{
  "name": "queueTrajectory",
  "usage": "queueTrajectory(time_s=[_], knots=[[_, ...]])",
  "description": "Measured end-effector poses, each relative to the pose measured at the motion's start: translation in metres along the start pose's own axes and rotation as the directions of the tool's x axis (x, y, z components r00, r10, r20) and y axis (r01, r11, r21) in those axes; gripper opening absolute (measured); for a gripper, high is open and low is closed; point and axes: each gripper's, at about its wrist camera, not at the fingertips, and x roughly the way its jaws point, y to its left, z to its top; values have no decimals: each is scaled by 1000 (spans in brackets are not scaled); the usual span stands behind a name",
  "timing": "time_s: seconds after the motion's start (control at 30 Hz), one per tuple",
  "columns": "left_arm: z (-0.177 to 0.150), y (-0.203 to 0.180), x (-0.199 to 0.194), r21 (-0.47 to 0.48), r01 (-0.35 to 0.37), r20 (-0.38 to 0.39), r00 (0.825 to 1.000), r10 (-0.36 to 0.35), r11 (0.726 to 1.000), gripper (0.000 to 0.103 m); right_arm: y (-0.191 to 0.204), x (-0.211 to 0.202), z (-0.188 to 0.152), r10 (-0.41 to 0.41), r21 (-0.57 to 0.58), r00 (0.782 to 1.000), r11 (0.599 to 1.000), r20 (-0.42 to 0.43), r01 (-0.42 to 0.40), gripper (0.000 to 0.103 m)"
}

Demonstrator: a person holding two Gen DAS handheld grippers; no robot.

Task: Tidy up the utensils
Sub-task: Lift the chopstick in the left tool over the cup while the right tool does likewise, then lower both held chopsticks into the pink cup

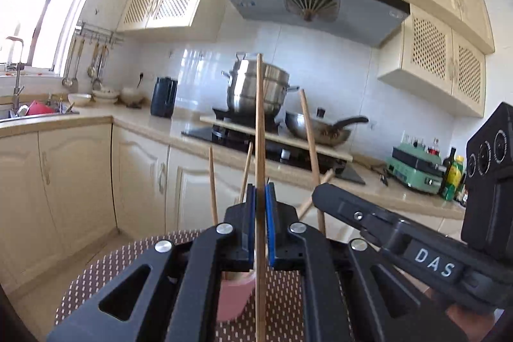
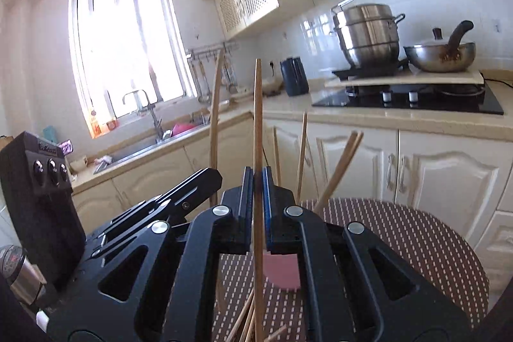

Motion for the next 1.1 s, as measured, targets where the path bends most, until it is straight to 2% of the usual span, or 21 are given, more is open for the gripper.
queueTrajectory(time_s=[0.17,0.37,0.47,0.7,0.77,0.93,0.97,1.1], knots=[[10,3,22,8,-20,110,994,19,1000,6,-8,24,11,23,-12,996,1000,84,-22,6],[15,11,42,-2,-48,164,985,47,999,6,-18,48,11,46,-13,987,999,151,-44,6],[14,12,46,-1,-67,209,976,66,998,6,-25,56,9,55,1,982,998,178,-56,6],[12,13,49,12,-84,257,963,79,996,6,-33,64,2,96,-4,973,995,211,-97,6],[13,13,49,25,-88,244,967,79,996,6,-35,65,-1,116,-13,970,993,215,-116,6],[16,18,33,-44,-53,278,958,63,998,6,-40,67,-9,141,-33,966,990,219,-137,6],[14,16,29,-39,-65,304,950,74,997,6,-41,67,-11,146,-41,965,989,219,-141,6],[4,7,27,2,-108,326,940,101,994,6,-47,68,-18,155,-35,964,988,217,-151,6]])
